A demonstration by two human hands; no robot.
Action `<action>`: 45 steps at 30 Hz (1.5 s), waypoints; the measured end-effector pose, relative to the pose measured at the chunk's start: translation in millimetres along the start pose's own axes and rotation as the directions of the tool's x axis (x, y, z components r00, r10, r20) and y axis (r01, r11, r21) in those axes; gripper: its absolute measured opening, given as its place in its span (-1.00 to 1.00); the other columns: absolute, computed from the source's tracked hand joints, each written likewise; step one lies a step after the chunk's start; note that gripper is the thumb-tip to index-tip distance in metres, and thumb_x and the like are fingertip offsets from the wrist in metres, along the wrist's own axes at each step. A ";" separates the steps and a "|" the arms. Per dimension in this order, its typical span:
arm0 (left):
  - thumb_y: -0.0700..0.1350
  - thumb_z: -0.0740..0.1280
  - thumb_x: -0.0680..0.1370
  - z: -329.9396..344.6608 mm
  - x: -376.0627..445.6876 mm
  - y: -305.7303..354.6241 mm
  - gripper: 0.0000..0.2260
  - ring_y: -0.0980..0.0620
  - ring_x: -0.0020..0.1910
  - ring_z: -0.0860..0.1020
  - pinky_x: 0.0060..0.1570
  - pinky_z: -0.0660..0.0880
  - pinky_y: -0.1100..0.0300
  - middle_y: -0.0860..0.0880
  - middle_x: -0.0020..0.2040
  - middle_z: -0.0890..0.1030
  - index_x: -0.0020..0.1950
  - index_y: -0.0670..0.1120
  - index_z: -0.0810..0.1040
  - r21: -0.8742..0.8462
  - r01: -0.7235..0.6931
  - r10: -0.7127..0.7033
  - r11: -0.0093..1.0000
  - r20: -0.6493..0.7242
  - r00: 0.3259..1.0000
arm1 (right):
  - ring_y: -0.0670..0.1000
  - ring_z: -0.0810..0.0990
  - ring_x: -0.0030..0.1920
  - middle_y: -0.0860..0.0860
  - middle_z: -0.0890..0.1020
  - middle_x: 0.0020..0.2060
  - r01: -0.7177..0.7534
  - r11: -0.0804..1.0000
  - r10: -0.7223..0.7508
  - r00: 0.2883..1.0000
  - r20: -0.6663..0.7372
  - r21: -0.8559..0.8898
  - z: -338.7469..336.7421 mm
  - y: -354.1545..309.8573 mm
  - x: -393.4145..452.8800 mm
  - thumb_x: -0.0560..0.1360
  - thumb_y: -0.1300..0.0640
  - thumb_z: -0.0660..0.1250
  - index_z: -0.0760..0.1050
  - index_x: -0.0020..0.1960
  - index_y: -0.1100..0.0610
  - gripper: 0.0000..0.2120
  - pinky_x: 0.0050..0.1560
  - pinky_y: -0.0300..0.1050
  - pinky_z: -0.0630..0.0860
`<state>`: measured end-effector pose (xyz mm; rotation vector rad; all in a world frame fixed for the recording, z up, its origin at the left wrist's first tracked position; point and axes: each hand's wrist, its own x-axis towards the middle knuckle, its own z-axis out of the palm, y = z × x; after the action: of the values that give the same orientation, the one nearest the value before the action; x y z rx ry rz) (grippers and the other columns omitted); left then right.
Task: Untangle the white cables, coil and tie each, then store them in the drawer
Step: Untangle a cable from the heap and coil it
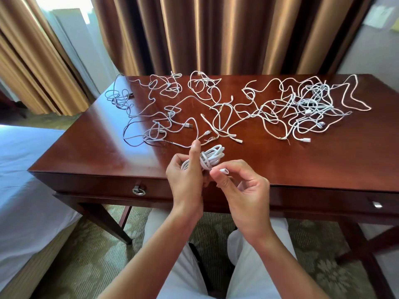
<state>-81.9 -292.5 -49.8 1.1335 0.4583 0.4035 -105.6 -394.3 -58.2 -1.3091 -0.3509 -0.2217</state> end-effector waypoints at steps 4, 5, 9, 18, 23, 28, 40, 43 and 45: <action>-0.08 0.28 0.63 1.0 6.3 3.6 -0.65 0.16 -0.65 0.19 -0.66 0.19 0.33 0.04 -0.58 0.27 -0.35 -0.14 0.51 -0.181 0.369 -0.328 0.912 0.219 0.919 | -0.12 0.60 -0.32 0.03 0.73 -0.19 -0.031 0.993 0.038 0.998 -0.059 0.113 3.2 -2.0 -0.8 0.45 0.22 0.43 0.67 -0.08 0.24 -0.90 -0.29 -0.27 0.49; -0.10 0.25 0.63 1.6 6.7 5.3 -0.58 0.16 -0.68 0.17 -0.67 0.19 0.34 0.04 -0.61 0.23 -0.44 -0.10 0.50 -0.189 0.422 -0.370 0.887 0.260 0.892 | -0.11 0.59 -0.32 0.07 0.74 -0.17 -0.047 0.988 0.059 0.995 -0.078 0.145 2.6 -2.9 -0.8 0.45 0.20 0.42 0.67 -0.07 0.26 -0.87 -0.29 -0.26 0.49; -0.10 0.29 0.51 4.1 5.9 9.5 -0.69 0.12 -0.72 0.17 -0.57 0.18 0.36 0.04 -0.67 0.19 -0.41 -0.10 0.33 -0.137 0.556 -0.487 0.820 0.345 0.802 | -0.03 0.55 -0.39 0.18 0.70 -0.30 -0.087 0.976 0.106 0.991 -0.087 0.200 4.4 -8.2 0.0 0.44 0.16 0.43 0.63 -0.09 0.27 -0.84 -0.32 -0.23 0.49; -0.08 0.25 0.59 8.2 7.2 2.6 -0.53 0.14 -0.74 0.15 -0.47 0.01 0.27 0.03 -0.66 0.21 -0.55 -0.06 0.48 -0.164 0.573 -0.490 0.803 0.364 0.792 | -0.07 0.43 -0.51 0.13 0.61 -0.43 -0.243 0.932 0.283 0.952 -0.118 0.270 6.2 -15.1 8.8 0.41 0.17 0.47 0.48 -0.15 0.24 -0.80 -0.44 -0.28 0.38; 0.01 0.28 0.60 7.0 9.5 -0.2 -0.60 0.10 -0.67 0.17 -0.38 0.00 0.11 0.01 -0.62 0.23 -0.44 -0.04 0.49 -0.137 0.484 -0.416 0.864 0.346 0.841 | -0.06 0.41 -0.51 0.12 0.58 -0.44 -0.289 0.898 0.338 0.936 -0.100 0.332 7.6 -16.3 9.9 0.42 0.18 0.45 0.53 -0.08 0.29 -0.80 -0.42 -0.26 0.37; -0.06 0.29 0.61 7.4 6.0 6.3 -0.69 0.12 -0.67 0.20 -0.59 0.07 0.24 -0.03 -0.58 0.31 -0.31 -0.12 0.45 -0.132 0.339 -0.289 0.932 0.295 0.911 | -0.09 0.47 -0.37 0.09 0.64 -0.34 -0.250 0.951 0.270 0.958 -0.097 0.180 5.3 -13.5 7.0 0.50 0.19 0.42 0.70 -0.04 0.24 -0.86 -0.28 -0.27 0.47; -0.20 0.36 0.59 4.8 -1.2 15.1 -0.68 0.12 -0.52 0.41 -0.60 0.33 0.30 -0.12 -0.39 0.44 -0.29 -0.07 0.32 0.000 -0.095 0.094 0.996 0.146 0.985 | -0.18 0.60 -0.21 0.03 0.74 -0.13 -0.169 0.982 0.175 0.982 -0.068 0.088 3.1 -9.6 5.4 0.50 0.16 0.37 0.67 0.06 0.20 -0.80 -0.12 -0.32 0.52; -0.20 0.36 0.59 4.5 0.1 12.0 -0.69 0.09 -0.49 0.43 -0.54 0.34 0.27 -0.16 -0.36 0.45 -0.30 -0.07 0.34 0.027 -0.132 0.128 0.991 0.126 0.984 | -0.14 0.63 -0.16 0.05 0.74 -0.09 -0.188 0.975 0.199 0.976 -0.089 0.121 3.4 -3.7 4.2 0.48 0.15 0.39 0.64 0.08 0.19 -0.78 -0.12 -0.31 0.52; -0.20 0.36 0.59 4.0 0.2 11.7 -0.71 0.09 -0.48 0.45 -0.53 0.36 0.27 -0.18 -0.35 0.47 -0.28 -0.09 0.35 0.048 -0.144 0.137 0.988 0.125 0.983 | -0.12 0.62 -0.16 0.07 0.73 -0.09 -0.232 0.950 0.253 0.965 -0.076 0.209 2.7 -0.7 4.8 0.44 0.13 0.41 0.64 0.06 0.19 -0.77 -0.13 -0.30 0.52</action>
<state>-80.4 -291.1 -37.7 1.2428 0.2850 0.4436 -101.7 -391.7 -55.2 -1.1261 -0.1191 -0.0430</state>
